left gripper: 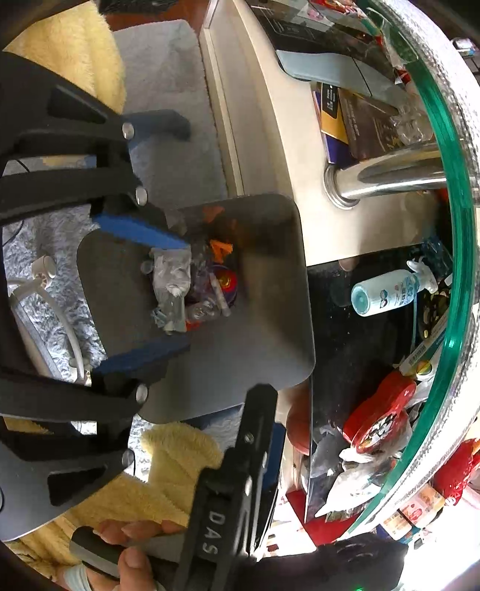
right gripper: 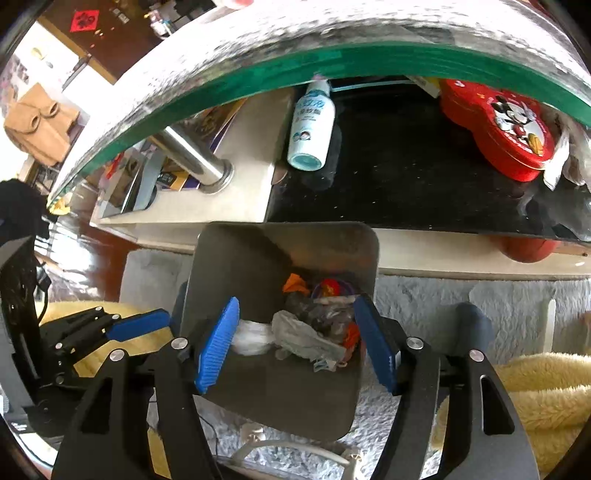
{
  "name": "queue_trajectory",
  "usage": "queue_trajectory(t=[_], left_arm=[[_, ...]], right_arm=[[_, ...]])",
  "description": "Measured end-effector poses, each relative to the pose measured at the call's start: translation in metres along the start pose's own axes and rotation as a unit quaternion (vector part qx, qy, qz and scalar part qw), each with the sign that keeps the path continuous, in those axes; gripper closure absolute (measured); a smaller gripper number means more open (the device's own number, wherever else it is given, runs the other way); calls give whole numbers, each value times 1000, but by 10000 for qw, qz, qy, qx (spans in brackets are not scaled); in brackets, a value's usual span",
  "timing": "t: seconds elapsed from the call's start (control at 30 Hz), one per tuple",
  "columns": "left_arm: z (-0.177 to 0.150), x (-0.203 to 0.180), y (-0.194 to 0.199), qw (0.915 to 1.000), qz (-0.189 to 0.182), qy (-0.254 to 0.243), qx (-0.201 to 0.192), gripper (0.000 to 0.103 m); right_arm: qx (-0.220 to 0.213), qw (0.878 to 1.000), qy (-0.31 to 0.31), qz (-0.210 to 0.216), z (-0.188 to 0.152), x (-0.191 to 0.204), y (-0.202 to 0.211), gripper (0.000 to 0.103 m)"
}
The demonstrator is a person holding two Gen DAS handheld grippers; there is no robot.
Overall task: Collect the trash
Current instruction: 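Carry the paper and blister pack into the black bin and open both grippers, then raise both open grippers from the bin toward the red cup and clear bag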
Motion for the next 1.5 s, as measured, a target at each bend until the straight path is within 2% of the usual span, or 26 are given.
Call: queue_trajectory(t=[0.1, 0.13, 0.23, 0.37, 0.43, 0.7, 0.73, 0.8, 0.87, 1.03, 1.13, 1.33, 1.5], left_arm=[[0, 0, -1, 10000, 58, -4, 3, 45], [0, 1, -1, 10000, 70, -3, -1, 40], [0, 2, 1, 9999, 120, 5, -44, 29], [4, 3, 10, 9999, 20, 92, -132, 18], [8, 2, 18, 9997, -12, 99, -205, 16], [44, -2, 70, 9970, 9, 73, -774, 11], [49, -2, 77, 9963, 7, 78, -853, 10], [65, -2, 94, 9947, 11, 78, -1027, 10], [78, -4, 107, 9934, 45, 55, -1149, 10], [106, -11, 136, 9898, 20, -54, -1422, 9], [123, -14, 150, 9875, -27, -100, -1575, 8], [158, -17, 157, 9855, 12, -112, -1695, 8], [194, -17, 145, 9851, 84, -77, -1715, 8]], right_arm=[[-28, 9999, -121, 17, -1, -7, 2, 34], [-35, 9999, -153, 26, -1, -8, 2, 33], [-80, 9997, -238, -10, -2, -12, 5, 21], [-155, 9994, -298, 39, 3, -13, 16, 21], [-272, 9993, -258, 25, 10, -12, 28, 21], [-994, 9947, -177, -168, 55, -15, 90, 19], [-911, 9954, -295, -11, 61, -17, 93, 12], [-883, 9948, -471, 166, 68, -22, 97, 8], [-918, 9953, -318, -43, 74, -17, 106, 8], [-1191, 9928, -139, 54, 94, -5, 141, 8], [-1423, 9898, -8, -91, 110, -1, 157, 8], [-1612, 9865, -17, -302, 145, -11, 163, 8], [-1680, 9844, 32, -517, 177, -18, 154, 8]])
Point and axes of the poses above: each gripper's, at about its wrist camera, not at the fingertips, and y roughly against the way its jaws point, x to its left, z to its top, the point moved 1 cm from there along -y, roughly the way its jaws point, and after that the axes turned 4 degrees about y, right-handed, at the moved point
